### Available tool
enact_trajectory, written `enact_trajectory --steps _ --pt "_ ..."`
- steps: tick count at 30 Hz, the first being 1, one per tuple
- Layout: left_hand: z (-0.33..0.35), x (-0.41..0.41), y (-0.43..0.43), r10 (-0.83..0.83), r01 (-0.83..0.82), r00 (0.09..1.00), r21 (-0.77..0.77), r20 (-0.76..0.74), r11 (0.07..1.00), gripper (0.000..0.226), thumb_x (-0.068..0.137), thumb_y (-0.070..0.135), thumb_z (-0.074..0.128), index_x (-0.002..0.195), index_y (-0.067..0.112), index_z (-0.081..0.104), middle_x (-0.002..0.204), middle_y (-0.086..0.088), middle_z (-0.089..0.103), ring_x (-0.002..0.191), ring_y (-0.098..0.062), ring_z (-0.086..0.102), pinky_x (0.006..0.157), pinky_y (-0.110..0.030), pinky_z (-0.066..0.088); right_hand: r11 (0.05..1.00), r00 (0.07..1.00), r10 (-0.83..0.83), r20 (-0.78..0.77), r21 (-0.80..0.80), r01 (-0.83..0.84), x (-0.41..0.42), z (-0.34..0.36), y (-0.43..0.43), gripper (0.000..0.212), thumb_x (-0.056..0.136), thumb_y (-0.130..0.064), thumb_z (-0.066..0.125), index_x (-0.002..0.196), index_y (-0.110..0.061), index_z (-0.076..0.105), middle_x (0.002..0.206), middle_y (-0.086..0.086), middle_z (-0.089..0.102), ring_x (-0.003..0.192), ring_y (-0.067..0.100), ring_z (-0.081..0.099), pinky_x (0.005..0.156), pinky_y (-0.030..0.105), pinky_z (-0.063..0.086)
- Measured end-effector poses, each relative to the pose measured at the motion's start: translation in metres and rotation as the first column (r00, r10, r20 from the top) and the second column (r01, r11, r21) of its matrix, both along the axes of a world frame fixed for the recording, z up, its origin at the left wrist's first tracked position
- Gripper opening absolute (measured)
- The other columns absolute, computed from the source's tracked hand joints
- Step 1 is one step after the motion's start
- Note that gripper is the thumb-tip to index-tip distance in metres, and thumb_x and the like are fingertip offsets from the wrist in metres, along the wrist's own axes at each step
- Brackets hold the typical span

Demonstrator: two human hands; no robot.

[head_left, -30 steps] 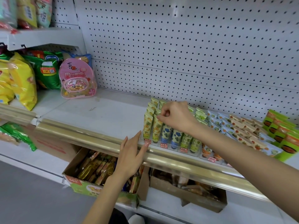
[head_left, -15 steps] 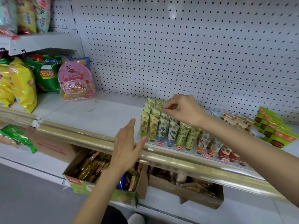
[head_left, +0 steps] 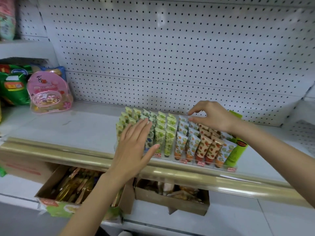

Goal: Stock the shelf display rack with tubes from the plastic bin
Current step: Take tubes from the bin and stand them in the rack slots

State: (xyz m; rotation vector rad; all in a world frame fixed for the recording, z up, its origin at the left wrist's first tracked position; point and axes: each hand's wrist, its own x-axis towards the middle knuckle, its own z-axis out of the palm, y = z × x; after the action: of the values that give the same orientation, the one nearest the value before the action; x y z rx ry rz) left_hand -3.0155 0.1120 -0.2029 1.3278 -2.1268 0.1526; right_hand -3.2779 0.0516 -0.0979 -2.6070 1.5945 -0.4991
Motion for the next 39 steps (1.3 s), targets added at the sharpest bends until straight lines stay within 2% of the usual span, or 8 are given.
enact_trajectory --steps 5,12,16,20,24,30,34,39 --pt "-0.022 -0.032 0.017 -0.076 0.077 0.997 0.034 -0.022 0.996 0.061 0.099 0.052 0.028 0.147 0.016 0.035 0.153 0.003 0.035 0.141 -0.008 0.024 0.117 -0.027 0.006 1.0 0.999 -0.02 0.03 -0.016 0.02 -0.03 -0.001 0.007 0.023 0.087 -0.033 0.065 0.106 -0.02 0.069 0.106 -0.007 0.061 0.097 0.007 0.054 0.083 0.02 0.035" --pt "-0.064 -0.055 0.034 -0.134 0.128 0.99 0.133 0.04 0.983 0.053 0.099 0.048 0.035 0.14 0.016 0.047 0.142 0.002 0.051 0.132 -0.008 0.036 0.114 -0.025 0.013 0.999 0.997 -0.048 0.059 -0.023 0.05 -0.057 -0.004 0.017 0.015 0.087 -0.03 0.066 0.099 -0.022 0.071 0.096 -0.01 0.058 0.09 0.005 0.053 0.079 0.02 0.037" --pt "-0.081 -0.061 0.036 -0.138 0.116 0.984 0.179 0.115 0.977 0.057 0.098 0.05 0.034 0.142 0.016 0.045 0.143 0.003 0.05 0.132 -0.006 0.034 0.114 -0.025 0.013 0.997 0.994 -0.077 0.071 -0.016 0.079 -0.068 -0.005 0.019 0.014 0.087 -0.029 0.066 0.097 -0.02 0.071 0.097 -0.005 0.063 0.086 0.008 0.058 0.076 0.024 0.043" --pt "-0.089 -0.061 0.035 -0.137 0.111 0.983 0.197 0.125 0.974 0.057 0.099 0.052 0.034 0.14 0.015 0.048 0.143 0.002 0.051 0.131 -0.007 0.035 0.115 -0.022 0.007 0.995 0.989 -0.102 0.103 -0.002 0.103 -0.075 -0.004 0.019 0.011 0.086 -0.028 0.067 0.093 -0.02 0.071 0.094 -0.001 0.064 0.082 0.011 0.061 0.076 0.03 0.05" --pt "-0.094 -0.061 0.034 -0.135 0.11 0.982 0.184 0.129 0.977 0.057 0.098 0.051 0.034 0.14 0.015 0.048 0.143 0.001 0.051 0.131 -0.008 0.034 0.115 -0.022 0.007 0.993 0.99 -0.113 0.083 -0.027 0.115 -0.079 -0.002 0.017 0.013 0.085 -0.026 0.068 0.094 -0.017 0.072 0.093 -0.001 0.064 0.079 0.011 0.06 0.073 0.025 0.046" --pt "-0.093 -0.064 0.033 -0.134 0.113 0.985 0.176 0.112 0.978 0.057 0.098 0.051 0.033 0.138 0.014 0.05 0.143 -0.001 0.05 0.132 -0.009 0.035 0.116 -0.024 0.009 0.993 0.983 -0.118 0.143 0.02 0.116 -0.072 0.001 0.006 0.004 0.085 -0.019 0.068 0.086 -0.019 0.072 0.082 -0.006 0.066 0.069 0.0 0.055 0.062 0.012 0.04" --pt "-0.096 -0.063 0.032 -0.124 0.101 0.984 0.18 0.124 0.978 0.058 0.099 0.052 0.032 0.141 0.014 0.047 0.147 0.001 0.046 0.135 -0.008 0.037 0.116 -0.029 0.012 0.995 0.988 -0.094 0.121 0.047 0.089 -0.05 -0.006 -0.007 0.006 0.086 -0.017 0.067 0.085 -0.017 0.073 0.079 -0.007 0.065 0.066 -0.005 0.052 0.06 0.008 0.036" --pt "-0.098 -0.06 0.031 -0.122 0.097 0.983 0.18 0.137 0.979 0.058 0.099 0.052 0.031 0.141 0.014 0.047 0.148 0.001 0.045 0.134 -0.01 0.042 0.114 -0.032 0.018 0.985 0.985 -0.145 0.095 0.11 0.134 -0.032 -0.02 -0.029 0.009 0.085 -0.017 0.066 0.082 -0.013 0.073 0.08 0.0 0.07 0.073 0.009 0.059 0.068 0.021 0.042"
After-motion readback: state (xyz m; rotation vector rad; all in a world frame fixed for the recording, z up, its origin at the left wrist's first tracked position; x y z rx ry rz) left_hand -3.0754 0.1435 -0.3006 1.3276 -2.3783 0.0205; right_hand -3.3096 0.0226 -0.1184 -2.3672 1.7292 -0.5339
